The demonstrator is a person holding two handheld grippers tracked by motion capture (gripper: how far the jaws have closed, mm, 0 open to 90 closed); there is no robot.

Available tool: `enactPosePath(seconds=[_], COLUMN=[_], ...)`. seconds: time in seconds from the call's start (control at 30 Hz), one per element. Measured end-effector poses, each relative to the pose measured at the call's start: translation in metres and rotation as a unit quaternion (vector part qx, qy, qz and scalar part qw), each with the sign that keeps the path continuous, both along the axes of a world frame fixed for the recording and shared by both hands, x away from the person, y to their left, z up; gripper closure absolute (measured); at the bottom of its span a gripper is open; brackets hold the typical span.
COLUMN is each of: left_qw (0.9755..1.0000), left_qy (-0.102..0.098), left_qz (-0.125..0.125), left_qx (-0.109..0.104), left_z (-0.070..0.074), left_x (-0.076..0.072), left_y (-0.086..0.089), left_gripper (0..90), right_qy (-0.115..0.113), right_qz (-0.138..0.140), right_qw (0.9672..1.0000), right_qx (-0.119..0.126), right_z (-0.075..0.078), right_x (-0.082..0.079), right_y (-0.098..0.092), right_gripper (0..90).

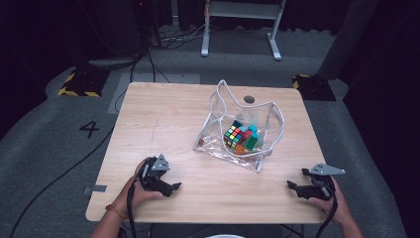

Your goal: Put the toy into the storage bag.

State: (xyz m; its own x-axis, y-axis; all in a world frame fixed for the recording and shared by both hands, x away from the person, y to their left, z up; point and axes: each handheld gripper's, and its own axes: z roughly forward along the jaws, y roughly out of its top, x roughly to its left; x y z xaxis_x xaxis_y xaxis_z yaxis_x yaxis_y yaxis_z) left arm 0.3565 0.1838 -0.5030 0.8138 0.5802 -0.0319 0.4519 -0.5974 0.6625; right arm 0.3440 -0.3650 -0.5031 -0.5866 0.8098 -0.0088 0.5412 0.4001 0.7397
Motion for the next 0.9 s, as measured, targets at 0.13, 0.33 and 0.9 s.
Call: enactPosePath(seconds=[0.13, 0.33, 0.9], left_qw=[1.0, 1.0, 1.0], left_qy=[-0.001, -0.001, 0.001], left_qz=[0.0, -0.001, 0.002], left_qx=[0.0, 0.0, -0.002], left_z=[0.0, -0.0001, -0.0002], left_x=[0.0001, 0.0002, 0.0003], left_y=[0.0, 0.0001, -0.0002], left_gripper=[5.9, 5.9, 5.8], right_qy=[-0.001, 0.0, -0.002], right_qz=[0.006, 0.006, 0.009], right_qw=[1.0, 1.0, 1.0], right_qx=[-0.001, 0.001, -0.003], right_z=[0.0, 0.0, -0.0002], right_x=[0.0009, 0.0012, 0.0015], right_y=[-0.0007, -0.0003, -0.0007], right_gripper=[15.4, 15.2, 15.0])
